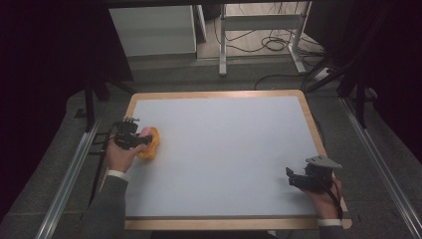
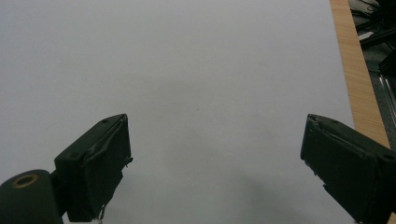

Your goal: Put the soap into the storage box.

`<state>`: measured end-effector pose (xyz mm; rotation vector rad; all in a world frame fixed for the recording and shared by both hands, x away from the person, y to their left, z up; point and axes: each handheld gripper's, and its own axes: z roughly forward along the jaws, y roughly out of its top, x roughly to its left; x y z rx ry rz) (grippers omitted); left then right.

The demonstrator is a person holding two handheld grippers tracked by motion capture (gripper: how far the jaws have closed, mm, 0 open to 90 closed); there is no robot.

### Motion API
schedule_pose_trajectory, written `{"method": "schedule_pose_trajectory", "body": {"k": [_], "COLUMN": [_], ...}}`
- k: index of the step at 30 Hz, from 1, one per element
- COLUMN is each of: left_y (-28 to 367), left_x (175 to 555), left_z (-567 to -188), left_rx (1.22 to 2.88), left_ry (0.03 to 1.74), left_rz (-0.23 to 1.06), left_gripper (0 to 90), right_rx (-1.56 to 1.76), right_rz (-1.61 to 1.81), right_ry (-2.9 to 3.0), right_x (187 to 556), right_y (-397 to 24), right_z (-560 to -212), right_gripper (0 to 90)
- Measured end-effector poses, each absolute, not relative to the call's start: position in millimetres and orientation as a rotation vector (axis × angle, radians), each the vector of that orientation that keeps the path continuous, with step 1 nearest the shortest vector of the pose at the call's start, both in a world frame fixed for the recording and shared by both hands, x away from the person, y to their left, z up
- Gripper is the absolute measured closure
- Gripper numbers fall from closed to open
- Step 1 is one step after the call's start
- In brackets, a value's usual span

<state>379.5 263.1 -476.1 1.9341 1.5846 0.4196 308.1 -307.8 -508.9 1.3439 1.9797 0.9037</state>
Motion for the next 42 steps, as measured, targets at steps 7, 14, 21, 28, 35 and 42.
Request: {"method": "schedule_pose_trajectory", "body": {"k": [7, 14, 21, 28, 35, 42], "left_y": [261, 258, 259, 267, 263, 259], "left_x": [381, 382, 378, 358, 337, 319], "left_z": [-484, -486, -478, -454, -447, -458], "left_rx": [1.945, 1.955, 1.924, 1.835, 1.819, 1.818], "left_ry": [1.595, 1.596, 1.565, 1.499, 1.420, 1.358], "left_rz": [0.420, 0.414, 0.465, 0.494, 0.475, 0.439], "left_gripper": [60.1, 60.0, 48.7, 36.6, 32.3, 31.7], "right_rx": [1.342, 1.343, 1.343, 1.335, 1.334, 1.334], "right_rz": [0.897, 0.901, 0.900, 0.903, 0.901, 0.903], "right_ry": [1.986, 1.988, 1.983, 1.988, 1.988, 1.984], "right_x": [308, 309, 308, 308, 308, 307], "right_y": [-308, -307, -308, -307, -306, -307], "right_z": [-510, -510, -510, -509, -509, -508], "right_gripper": [8.3, 8.2, 8.2, 8.3, 8.3, 8.3]}}
